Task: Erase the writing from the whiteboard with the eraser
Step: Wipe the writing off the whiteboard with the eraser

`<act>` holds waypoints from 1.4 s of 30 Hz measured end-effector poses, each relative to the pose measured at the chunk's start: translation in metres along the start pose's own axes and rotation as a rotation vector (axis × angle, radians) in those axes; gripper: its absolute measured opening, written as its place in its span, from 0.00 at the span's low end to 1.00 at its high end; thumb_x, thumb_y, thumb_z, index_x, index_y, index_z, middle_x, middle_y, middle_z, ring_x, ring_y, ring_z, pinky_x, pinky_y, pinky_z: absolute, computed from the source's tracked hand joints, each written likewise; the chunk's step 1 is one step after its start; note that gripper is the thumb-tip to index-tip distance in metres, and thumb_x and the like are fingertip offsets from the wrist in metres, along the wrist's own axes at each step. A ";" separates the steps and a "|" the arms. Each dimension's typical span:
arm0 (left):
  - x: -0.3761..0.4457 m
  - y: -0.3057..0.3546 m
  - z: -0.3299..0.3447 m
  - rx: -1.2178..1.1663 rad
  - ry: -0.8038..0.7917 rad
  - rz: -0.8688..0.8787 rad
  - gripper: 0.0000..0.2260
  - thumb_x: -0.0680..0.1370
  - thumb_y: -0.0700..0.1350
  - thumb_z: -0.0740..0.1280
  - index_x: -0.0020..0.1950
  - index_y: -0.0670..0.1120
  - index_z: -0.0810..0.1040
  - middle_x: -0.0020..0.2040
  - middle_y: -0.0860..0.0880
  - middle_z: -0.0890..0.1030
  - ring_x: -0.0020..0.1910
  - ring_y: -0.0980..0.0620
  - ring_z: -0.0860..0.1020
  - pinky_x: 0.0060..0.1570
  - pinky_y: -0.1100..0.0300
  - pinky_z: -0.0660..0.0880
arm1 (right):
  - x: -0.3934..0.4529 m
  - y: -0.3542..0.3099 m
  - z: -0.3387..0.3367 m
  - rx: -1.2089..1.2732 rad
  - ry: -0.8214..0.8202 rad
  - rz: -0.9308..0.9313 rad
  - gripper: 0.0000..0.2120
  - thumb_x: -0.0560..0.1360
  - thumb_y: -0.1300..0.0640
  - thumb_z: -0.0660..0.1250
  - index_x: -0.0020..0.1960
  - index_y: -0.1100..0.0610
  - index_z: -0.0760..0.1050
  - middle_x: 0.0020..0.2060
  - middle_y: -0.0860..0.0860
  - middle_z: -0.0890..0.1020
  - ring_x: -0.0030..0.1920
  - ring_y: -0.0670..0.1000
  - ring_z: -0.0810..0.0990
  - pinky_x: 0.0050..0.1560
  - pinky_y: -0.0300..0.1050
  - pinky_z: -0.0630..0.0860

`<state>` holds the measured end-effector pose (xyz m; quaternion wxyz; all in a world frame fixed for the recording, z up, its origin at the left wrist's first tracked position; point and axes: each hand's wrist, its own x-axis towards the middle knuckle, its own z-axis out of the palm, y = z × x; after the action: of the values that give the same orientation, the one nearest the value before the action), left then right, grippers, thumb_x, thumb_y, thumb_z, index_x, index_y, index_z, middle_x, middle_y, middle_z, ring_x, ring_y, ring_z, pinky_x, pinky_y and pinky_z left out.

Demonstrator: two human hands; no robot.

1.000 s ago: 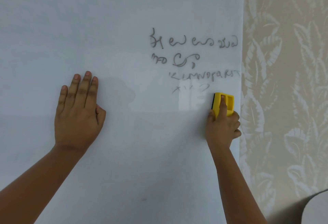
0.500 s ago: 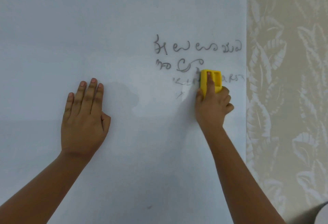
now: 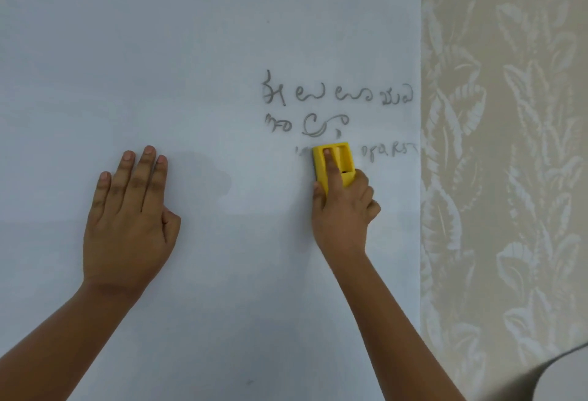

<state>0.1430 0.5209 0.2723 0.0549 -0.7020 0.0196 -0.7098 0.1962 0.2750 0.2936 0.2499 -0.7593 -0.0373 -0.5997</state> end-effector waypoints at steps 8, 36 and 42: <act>-0.001 0.001 0.000 -0.006 0.007 -0.009 0.24 0.76 0.39 0.53 0.73 0.36 0.63 0.73 0.38 0.64 0.72 0.39 0.61 0.73 0.47 0.52 | 0.040 0.065 -0.013 -0.044 0.008 0.327 0.24 0.79 0.50 0.56 0.73 0.46 0.55 0.63 0.64 0.66 0.58 0.64 0.68 0.59 0.60 0.61; 0.000 0.001 0.001 -0.003 -0.006 -0.020 0.24 0.77 0.41 0.51 0.72 0.35 0.63 0.72 0.38 0.64 0.72 0.40 0.61 0.73 0.48 0.51 | 0.084 0.099 -0.020 -0.020 -0.008 0.497 0.24 0.79 0.47 0.53 0.73 0.48 0.53 0.62 0.65 0.66 0.61 0.64 0.66 0.62 0.63 0.58; 0.000 0.002 -0.001 0.008 -0.007 -0.020 0.24 0.77 0.41 0.50 0.72 0.36 0.63 0.72 0.38 0.64 0.72 0.40 0.62 0.73 0.47 0.53 | 0.089 0.054 -0.010 -0.021 0.046 0.322 0.25 0.78 0.46 0.56 0.73 0.48 0.55 0.61 0.64 0.67 0.58 0.64 0.68 0.58 0.62 0.62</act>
<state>0.1425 0.5193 0.2723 0.0506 -0.7043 0.0096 -0.7080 0.2311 0.2013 0.3600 0.3356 -0.7441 0.0969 -0.5695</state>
